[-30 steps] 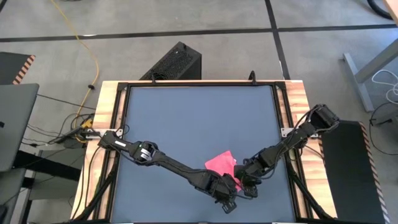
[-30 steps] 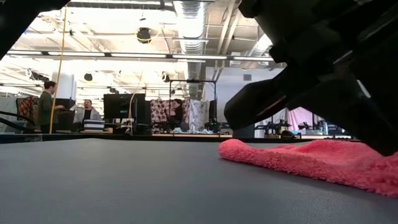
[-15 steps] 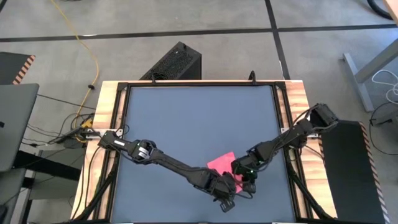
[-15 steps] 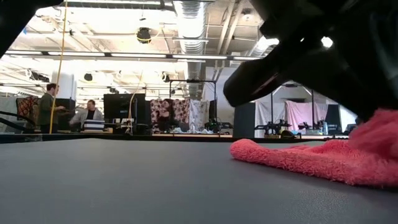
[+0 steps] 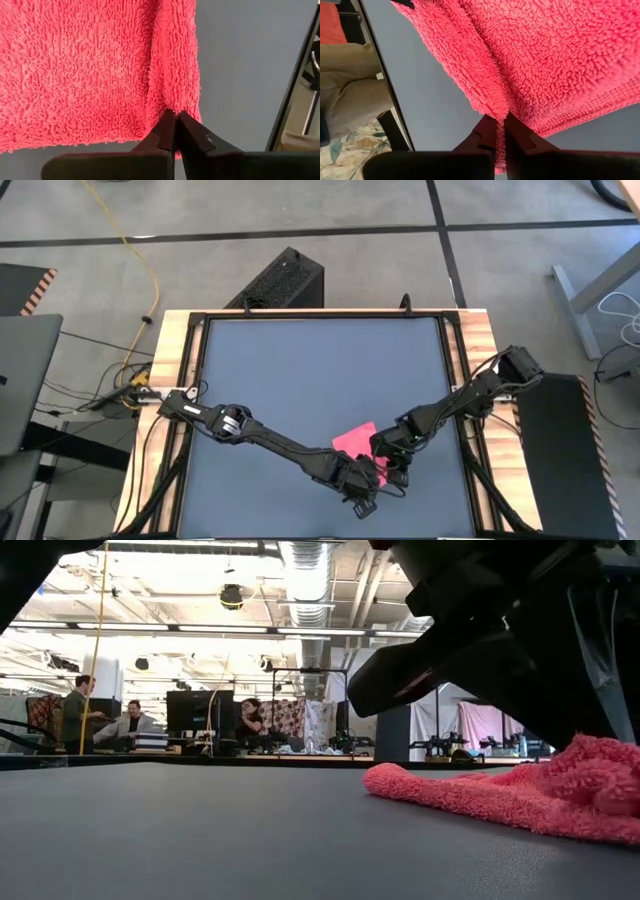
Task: Roll towel
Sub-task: Roll the pink towel
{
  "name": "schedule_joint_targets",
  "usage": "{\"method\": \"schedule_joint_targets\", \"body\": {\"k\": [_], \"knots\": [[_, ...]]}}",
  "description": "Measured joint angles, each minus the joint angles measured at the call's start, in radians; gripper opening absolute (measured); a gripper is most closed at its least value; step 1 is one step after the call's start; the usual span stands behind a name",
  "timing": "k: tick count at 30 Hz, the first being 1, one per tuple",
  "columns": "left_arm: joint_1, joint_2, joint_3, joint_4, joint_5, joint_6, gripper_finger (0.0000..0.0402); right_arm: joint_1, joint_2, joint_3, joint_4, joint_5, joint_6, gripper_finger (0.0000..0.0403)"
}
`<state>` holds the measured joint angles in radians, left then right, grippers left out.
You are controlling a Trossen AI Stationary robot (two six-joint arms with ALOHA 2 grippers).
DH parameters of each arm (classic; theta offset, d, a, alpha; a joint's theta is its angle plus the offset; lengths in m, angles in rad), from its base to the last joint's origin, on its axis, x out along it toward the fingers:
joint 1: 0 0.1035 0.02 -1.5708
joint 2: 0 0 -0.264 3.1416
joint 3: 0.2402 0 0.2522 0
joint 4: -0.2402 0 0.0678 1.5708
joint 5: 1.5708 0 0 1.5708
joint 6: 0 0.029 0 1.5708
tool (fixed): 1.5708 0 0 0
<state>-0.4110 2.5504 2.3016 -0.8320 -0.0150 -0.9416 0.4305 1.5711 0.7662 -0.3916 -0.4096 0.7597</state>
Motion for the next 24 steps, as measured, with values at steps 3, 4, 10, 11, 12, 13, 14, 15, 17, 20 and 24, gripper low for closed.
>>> {"method": "schedule_joint_targets", "body": {"k": [3, 4, 10, 11, 12, 13, 14, 15, 17, 20, 24], "knots": [[0.0, 0.0, -0.021, 0.008, -0.001, -0.001, 0.0, 0.0, 0.0, 0.0, 0.002, 0.022, 0.015, 0.0033], [0.0, 0.001, -0.026, 0.009, -0.004, -0.001, 0.0, 0.0, 0.0, 0.0, 0.002, 0.03, 0.015, 0.0033], [0.0, 0.001, -0.048, 0.02, -0.016, -0.014, 0.0, 0.001, 0.0, -0.001, 0.003, 0.069, 0.014, 0.005], [0.0, 0.001, -0.048, 0.017, -0.016, -0.014, 0.0, 0.001, 0.0, -0.001, 0.003, 0.073, 0.013, 0.0058], [0.0, 0.001, -0.048, 0.014, -0.016, -0.014, 0.0, 0.001, 0.0, -0.001, 0.0, 0.08, 0.013, 0.0069], [0.0, 0.001, -0.048, 0.009, -0.01, -0.013, 0.0, 0.001, 0.0, -0.002, -0.009, 0.082, 0.014, 0.008], [-0.001, 0.002, -0.049, 0.007, -0.008, -0.012, 0.0, 0.001, 0.0, -0.003, -0.019, 0.083, 0.016, 0.0091], [-0.002, 0.002, -0.05, 0.007, -0.006, -0.009, 0.0, 0.001, 0.0, -0.004, -0.03, 0.083, 0.022, 0.0103], [-0.002, 0.002, -0.05, -0.001, 0.004, -0.009, 0.0, 0.001, 0.0, -0.004, -0.057, 0.097, 0.026, 0.0124], [-0.005, 0.002, -0.05, -0.002, 0.011, -0.006, 0.0, 0.002, -0.001, -0.003, -0.084, 0.112, 0.021, 0.015], [-0.003, 0.002, -0.05, 0.001, 0.007, -0.005, 0.0, 0.004, -0.002, -0.003, -0.079, 0.135, 0.018, 0.0161]]}}
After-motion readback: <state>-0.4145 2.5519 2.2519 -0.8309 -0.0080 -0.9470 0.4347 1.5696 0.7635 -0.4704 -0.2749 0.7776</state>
